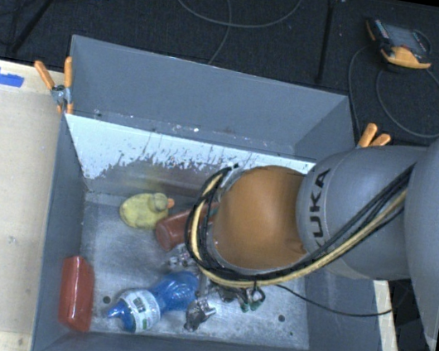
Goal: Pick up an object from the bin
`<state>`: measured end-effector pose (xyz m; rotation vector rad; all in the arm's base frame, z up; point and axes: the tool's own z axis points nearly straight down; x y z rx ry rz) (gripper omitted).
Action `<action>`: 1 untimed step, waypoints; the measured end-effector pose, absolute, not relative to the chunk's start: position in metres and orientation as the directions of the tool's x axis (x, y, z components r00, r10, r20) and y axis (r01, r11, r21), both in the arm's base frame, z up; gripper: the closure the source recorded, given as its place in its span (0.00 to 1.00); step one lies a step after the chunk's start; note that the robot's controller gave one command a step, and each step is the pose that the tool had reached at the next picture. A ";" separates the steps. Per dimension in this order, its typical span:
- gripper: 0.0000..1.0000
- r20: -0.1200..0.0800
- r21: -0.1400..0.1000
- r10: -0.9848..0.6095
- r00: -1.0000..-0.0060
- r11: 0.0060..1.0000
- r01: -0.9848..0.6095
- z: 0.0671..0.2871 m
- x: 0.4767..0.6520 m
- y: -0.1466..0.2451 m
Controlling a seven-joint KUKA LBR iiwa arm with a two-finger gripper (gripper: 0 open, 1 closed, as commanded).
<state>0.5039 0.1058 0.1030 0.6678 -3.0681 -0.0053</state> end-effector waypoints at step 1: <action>1.00 0.005 0.006 -0.647 -0.762 0.762 -0.647 0.093 0.529 0.100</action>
Offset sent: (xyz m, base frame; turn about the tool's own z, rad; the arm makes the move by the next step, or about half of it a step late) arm 0.0000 0.0000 0.0000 0.0000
